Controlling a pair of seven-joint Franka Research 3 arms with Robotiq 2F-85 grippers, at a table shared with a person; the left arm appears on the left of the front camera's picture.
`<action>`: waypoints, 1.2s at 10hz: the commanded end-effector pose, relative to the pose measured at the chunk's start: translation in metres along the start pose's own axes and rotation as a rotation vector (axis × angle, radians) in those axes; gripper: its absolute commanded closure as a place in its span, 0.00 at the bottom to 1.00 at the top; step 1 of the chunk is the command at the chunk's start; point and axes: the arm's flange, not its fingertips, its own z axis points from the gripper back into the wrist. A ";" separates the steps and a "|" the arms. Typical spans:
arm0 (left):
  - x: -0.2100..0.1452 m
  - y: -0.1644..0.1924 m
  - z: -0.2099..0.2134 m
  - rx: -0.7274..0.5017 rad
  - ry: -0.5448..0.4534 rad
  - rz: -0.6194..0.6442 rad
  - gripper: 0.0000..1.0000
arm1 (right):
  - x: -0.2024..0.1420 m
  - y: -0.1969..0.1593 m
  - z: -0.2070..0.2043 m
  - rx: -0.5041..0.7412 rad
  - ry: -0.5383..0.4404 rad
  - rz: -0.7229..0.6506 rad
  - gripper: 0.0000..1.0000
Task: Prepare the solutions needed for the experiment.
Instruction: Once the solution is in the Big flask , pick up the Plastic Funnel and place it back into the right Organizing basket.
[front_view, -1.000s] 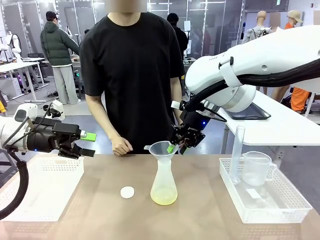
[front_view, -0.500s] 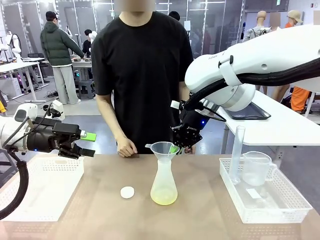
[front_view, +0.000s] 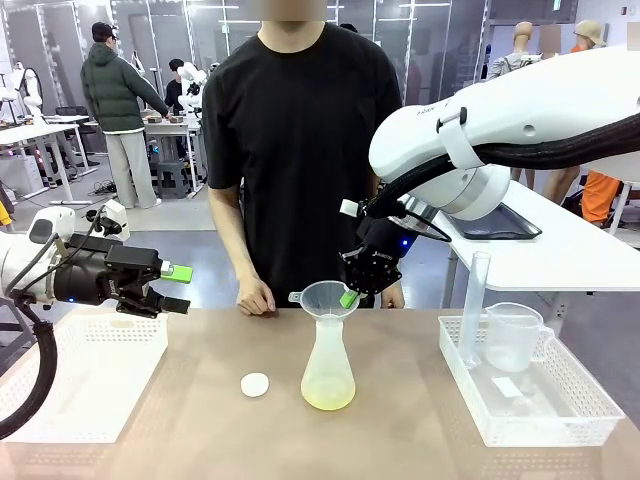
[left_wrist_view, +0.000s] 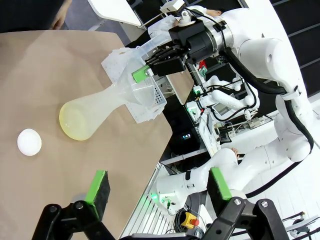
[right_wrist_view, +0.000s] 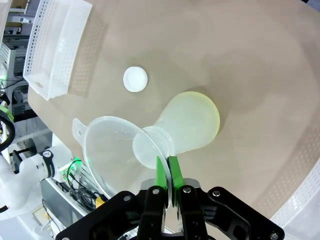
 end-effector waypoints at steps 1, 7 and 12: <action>0.002 -0.002 -0.001 -0.023 -0.018 0.014 0.00 | -0.002 0.010 0.002 0.005 0.002 -0.020 1.00; 0.002 -0.002 -0.001 -0.023 -0.018 0.014 0.00 | -0.017 0.035 0.033 -0.006 -0.038 -0.002 1.00; 0.002 -0.002 -0.001 -0.023 -0.018 0.014 0.00 | -0.027 0.064 0.073 -0.064 -0.102 0.061 1.00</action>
